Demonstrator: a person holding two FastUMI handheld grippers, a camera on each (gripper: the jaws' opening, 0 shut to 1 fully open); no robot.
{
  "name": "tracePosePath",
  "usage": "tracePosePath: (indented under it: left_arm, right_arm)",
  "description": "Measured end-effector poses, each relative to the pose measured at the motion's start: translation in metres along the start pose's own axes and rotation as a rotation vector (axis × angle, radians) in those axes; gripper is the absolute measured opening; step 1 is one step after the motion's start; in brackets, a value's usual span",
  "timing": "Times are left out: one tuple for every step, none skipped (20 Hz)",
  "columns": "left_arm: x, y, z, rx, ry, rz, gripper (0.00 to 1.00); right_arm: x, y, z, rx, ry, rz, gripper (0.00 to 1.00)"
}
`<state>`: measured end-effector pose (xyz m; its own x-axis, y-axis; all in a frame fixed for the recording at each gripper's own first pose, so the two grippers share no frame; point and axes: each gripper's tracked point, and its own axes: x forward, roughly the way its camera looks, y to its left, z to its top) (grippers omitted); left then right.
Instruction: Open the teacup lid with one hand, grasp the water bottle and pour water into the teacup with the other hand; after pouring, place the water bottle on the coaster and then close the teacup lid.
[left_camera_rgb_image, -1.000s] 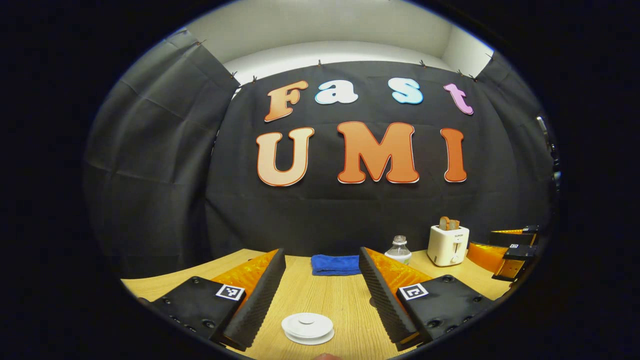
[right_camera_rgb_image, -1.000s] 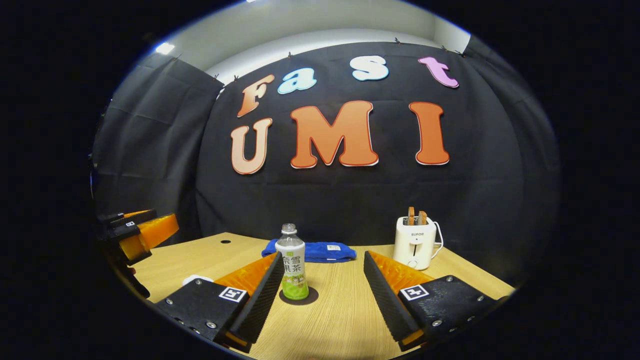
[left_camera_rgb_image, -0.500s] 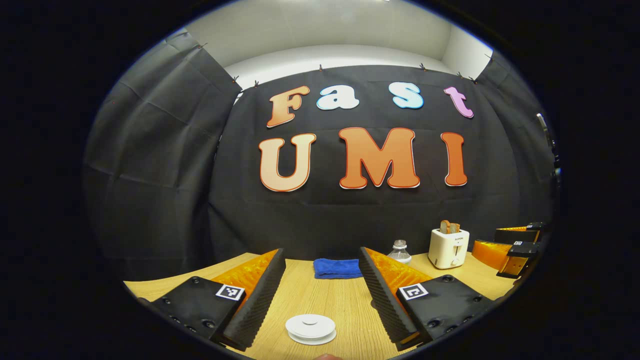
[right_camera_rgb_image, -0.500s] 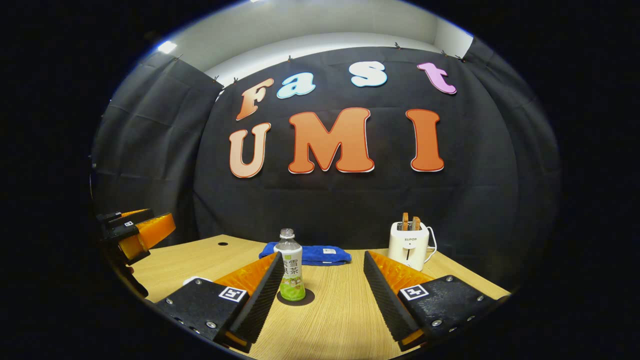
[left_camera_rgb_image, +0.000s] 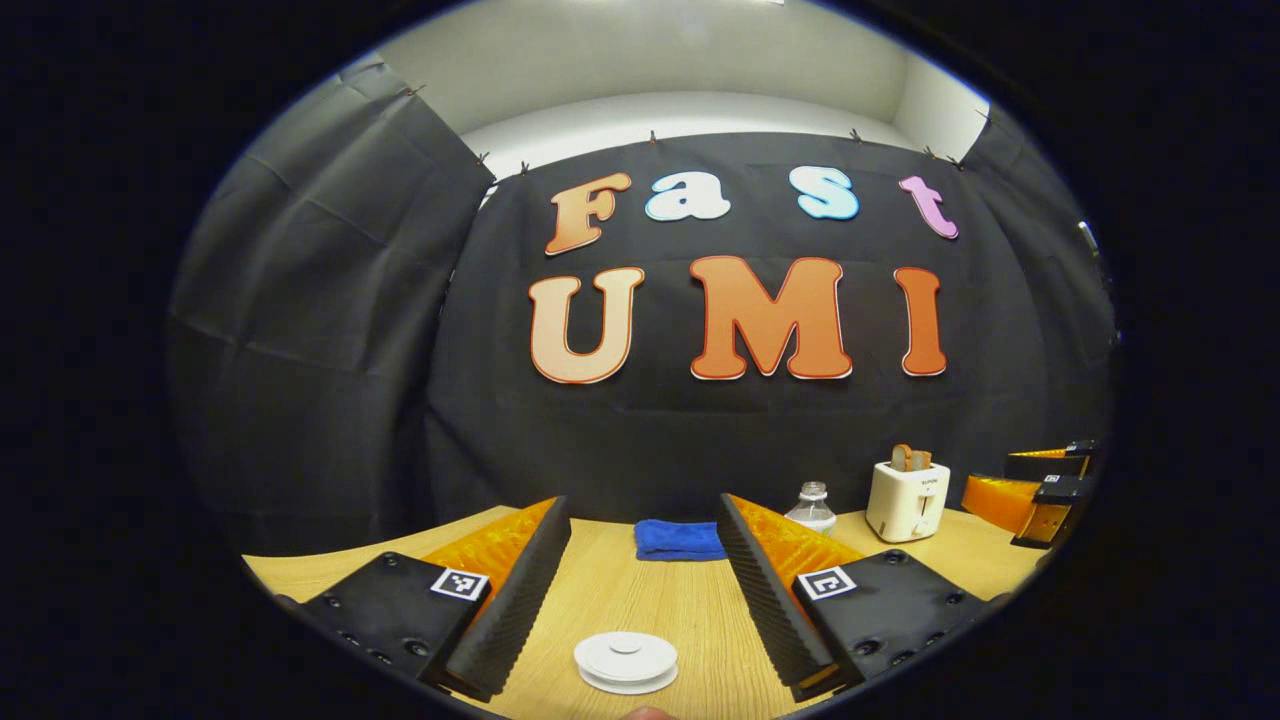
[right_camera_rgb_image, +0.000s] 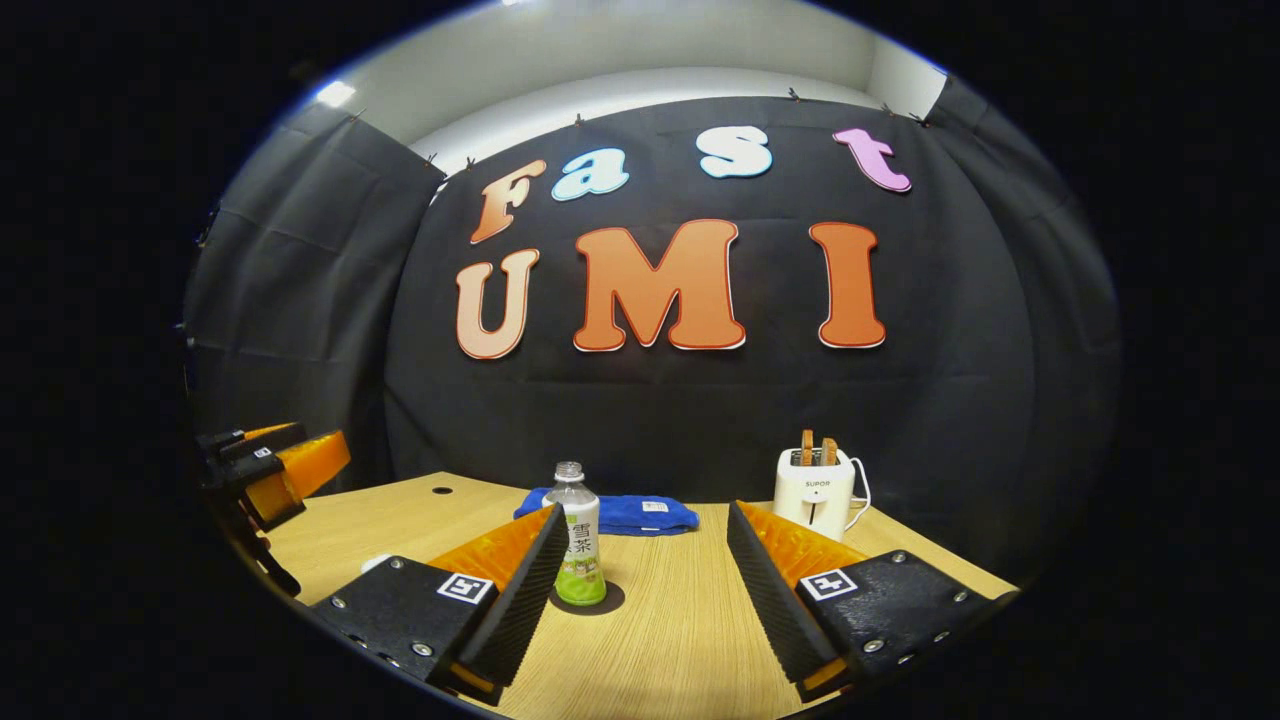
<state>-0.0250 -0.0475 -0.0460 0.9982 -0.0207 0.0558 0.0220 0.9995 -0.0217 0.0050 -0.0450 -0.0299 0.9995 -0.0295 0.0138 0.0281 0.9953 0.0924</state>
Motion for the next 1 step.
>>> tracePosePath:
  left_arm:
    - [0.0014,0.0001,-0.0017,0.002,0.004,0.001,0.95]
  right_arm:
    - [0.0010,0.0013,0.0002,-0.005,-0.003,0.005,0.95]
